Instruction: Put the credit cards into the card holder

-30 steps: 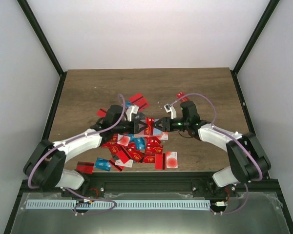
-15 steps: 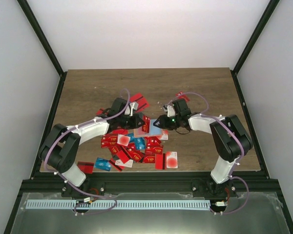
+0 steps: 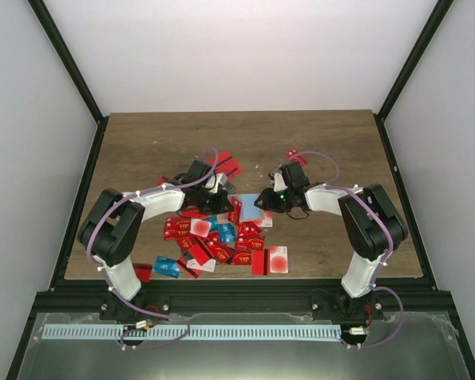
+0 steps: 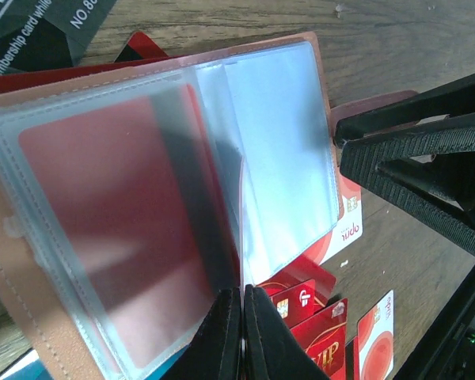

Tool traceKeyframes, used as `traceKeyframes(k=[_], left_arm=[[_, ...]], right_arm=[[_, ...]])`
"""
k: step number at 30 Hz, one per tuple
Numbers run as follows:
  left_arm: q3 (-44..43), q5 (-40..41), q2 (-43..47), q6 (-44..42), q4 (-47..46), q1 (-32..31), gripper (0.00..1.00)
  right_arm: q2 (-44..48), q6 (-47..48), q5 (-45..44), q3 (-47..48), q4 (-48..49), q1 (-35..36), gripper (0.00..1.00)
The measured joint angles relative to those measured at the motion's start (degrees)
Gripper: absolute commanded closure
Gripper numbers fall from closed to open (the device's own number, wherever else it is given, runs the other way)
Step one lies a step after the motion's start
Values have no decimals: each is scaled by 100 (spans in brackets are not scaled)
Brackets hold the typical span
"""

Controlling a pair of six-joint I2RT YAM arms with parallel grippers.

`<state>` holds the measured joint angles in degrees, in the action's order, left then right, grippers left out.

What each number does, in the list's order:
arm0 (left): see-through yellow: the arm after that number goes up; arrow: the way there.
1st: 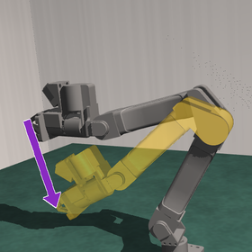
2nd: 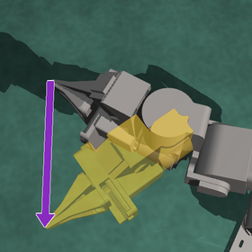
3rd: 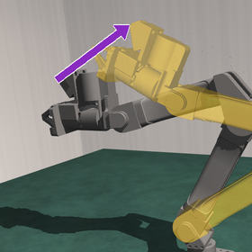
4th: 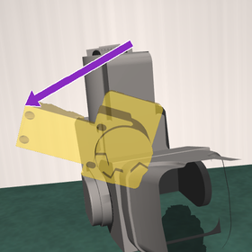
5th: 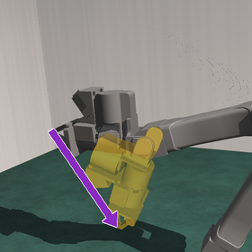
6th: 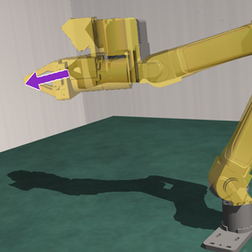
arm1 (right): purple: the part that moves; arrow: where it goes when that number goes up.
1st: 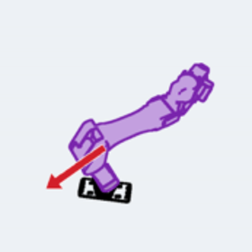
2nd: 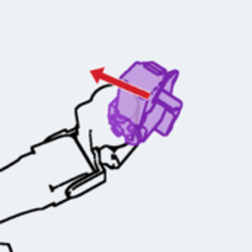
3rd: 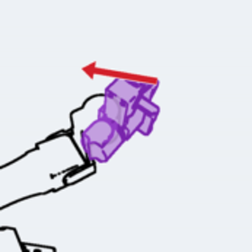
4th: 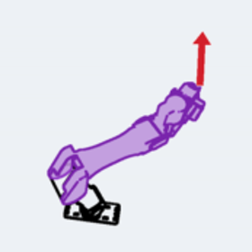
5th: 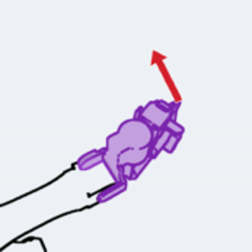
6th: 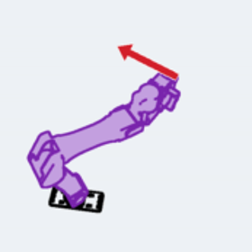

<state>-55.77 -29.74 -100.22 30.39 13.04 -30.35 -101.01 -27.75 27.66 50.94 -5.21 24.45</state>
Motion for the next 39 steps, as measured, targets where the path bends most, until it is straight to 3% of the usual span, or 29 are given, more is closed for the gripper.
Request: traceKeyframes(k=[15,39], left_arm=[[-232,-221,-306,-61,197,4,96],[-343,-509,-671,678,-540,160,96]], right_arm=[[-61,107,2,0,11,-37,66],[-83,181,94,-13,35,-66,67]])
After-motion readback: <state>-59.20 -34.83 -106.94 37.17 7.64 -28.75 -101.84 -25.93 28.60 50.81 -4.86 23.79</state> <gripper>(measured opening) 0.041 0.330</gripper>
